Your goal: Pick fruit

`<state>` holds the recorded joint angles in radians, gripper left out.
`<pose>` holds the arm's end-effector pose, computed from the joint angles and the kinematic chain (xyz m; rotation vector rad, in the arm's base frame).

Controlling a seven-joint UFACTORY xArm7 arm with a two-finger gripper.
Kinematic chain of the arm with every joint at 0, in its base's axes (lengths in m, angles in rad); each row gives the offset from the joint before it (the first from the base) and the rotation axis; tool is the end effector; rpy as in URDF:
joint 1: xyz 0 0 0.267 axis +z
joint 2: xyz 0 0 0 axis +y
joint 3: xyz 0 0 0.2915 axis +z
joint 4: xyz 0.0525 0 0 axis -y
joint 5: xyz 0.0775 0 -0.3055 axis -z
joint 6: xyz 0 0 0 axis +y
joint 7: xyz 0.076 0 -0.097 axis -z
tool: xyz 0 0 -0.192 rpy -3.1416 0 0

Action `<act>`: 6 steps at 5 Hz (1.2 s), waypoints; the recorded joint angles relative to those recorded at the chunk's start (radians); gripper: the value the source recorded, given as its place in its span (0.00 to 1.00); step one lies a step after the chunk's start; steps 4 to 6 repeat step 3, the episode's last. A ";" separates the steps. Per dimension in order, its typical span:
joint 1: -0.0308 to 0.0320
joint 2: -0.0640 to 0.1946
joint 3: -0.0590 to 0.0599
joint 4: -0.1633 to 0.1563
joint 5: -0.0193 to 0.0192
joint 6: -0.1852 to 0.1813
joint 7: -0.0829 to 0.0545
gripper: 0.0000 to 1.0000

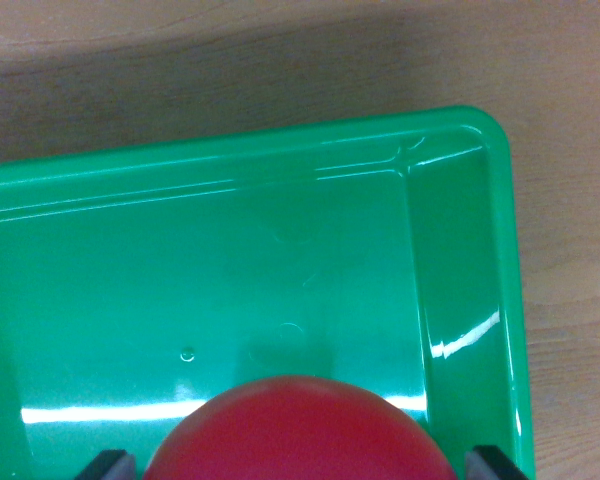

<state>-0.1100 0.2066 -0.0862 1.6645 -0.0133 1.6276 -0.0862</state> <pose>0.4404 -0.0903 0.2869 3.1184 -0.1706 -0.2686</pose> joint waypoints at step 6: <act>0.0001 -0.003 0.000 0.007 -0.0003 0.010 0.000 1.00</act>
